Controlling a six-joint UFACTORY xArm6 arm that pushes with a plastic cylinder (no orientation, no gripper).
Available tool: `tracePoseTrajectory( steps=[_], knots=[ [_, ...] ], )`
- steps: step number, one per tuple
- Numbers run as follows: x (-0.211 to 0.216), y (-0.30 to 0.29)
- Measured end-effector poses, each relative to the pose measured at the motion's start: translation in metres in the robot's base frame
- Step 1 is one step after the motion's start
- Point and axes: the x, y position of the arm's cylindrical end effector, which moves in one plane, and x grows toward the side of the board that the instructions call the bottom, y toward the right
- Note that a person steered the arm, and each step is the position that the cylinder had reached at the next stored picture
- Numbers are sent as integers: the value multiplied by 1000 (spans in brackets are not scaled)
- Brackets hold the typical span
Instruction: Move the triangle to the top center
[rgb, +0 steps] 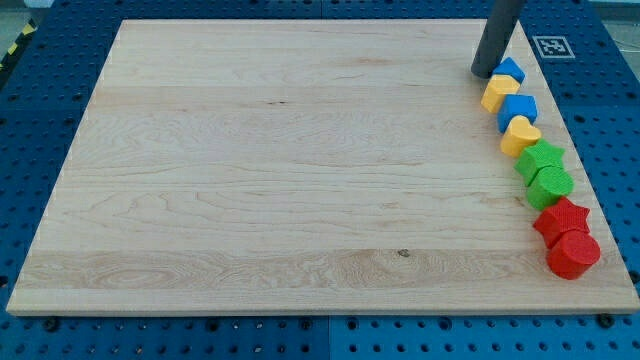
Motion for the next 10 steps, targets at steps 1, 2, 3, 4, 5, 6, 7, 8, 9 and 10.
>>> tracePoseTrajectory(
  steps=[1, 2, 3, 4, 5, 6, 7, 8, 9, 10],
  knots=[
    [-10, 3],
    [-44, 20],
    [-48, 63],
    [-25, 107],
    [9, 113],
    [29, 104],
    [29, 57],
    [27, 28],
    [21, 7],
    [8, -8]
  ],
)
